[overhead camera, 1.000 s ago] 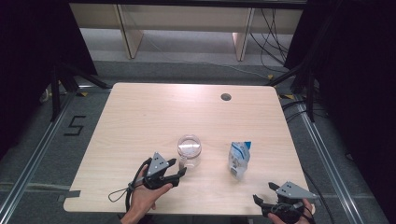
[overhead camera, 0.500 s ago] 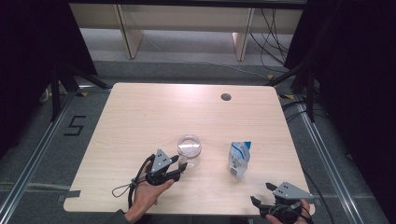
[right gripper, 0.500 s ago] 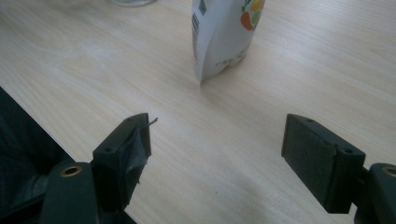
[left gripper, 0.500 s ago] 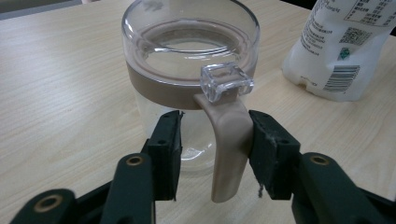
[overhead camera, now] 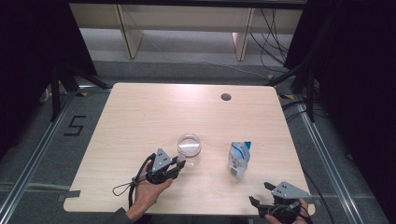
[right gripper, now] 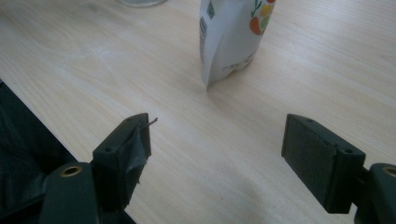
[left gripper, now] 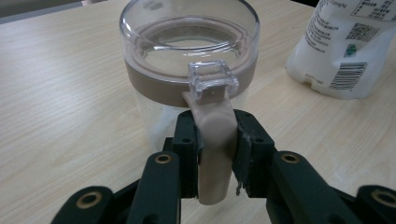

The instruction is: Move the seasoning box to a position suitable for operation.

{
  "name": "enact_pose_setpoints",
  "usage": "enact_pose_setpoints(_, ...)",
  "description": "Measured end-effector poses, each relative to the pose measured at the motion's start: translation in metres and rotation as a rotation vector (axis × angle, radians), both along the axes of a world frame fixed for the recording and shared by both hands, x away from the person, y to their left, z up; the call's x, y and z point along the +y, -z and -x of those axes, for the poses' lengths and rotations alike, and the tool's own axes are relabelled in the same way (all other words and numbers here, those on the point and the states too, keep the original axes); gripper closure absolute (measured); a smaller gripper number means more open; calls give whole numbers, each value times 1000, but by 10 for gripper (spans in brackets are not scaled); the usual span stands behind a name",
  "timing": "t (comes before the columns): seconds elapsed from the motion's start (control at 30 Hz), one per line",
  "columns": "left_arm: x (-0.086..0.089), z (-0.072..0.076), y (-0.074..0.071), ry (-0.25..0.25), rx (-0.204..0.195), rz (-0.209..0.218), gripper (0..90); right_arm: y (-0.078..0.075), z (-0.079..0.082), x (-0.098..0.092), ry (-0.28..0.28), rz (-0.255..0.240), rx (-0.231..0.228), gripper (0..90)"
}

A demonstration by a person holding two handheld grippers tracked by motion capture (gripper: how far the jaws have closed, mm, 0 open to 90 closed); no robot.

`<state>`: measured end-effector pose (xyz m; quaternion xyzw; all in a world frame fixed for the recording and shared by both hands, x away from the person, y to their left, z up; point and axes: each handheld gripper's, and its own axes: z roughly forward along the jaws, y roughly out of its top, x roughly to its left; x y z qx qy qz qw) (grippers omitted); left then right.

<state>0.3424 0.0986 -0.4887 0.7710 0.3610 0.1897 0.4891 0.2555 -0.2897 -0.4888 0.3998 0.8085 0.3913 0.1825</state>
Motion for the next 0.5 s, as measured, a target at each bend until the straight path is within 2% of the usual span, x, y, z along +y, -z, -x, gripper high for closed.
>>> enact_pose_setpoints(0.07,2,-1,0,13,-5,-3,723,0,1,0,5,-3,8,251)
enact_pose_setpoints(0.1,3,-2,1,26,3,21,725,0,-1,0,0,6,-12,252)
enact_pose_setpoints(0.13,3,-2,1,26,3,21,725,0,-1,0,0,6,-12,252)
enact_pose_setpoints(0.17,5,-3,1,41,-4,12,725,0,-1,0,-12,0,-11,251)
enact_pose_setpoints(0.23,9,-5,2,84,0,33,726,1,-1,0,-6,1,-6,251)
enact_pose_setpoints(0.27,9,-5,2,84,0,33,726,1,-1,0,-3,0,5,251)
enact_pose_setpoints(0.3,13,-5,2,107,-3,26,727,1,-1,0,-5,2,7,251)
enact_pose_setpoints(0.33,13,-5,2,122,3,40,726,1,-2,1,-8,4,-1,251)
enact_pose_setpoints(0.4,16,-5,2,150,-1,35,726,1,-2,1,-19,9,-12,252)
enact_pose_setpoints(0.43,16,-5,2,150,-1,35,727,1,-2,1,-19,9,-12,252)
enact_pose_setpoints(0.47,18,-4,4,175,-4,45,727,1,0,2,-1,-2,8,251)
enact_pose_setpoints(0.5,18,-3,4,182,-4,45,727,1,-1,1,-12,5,1,251)
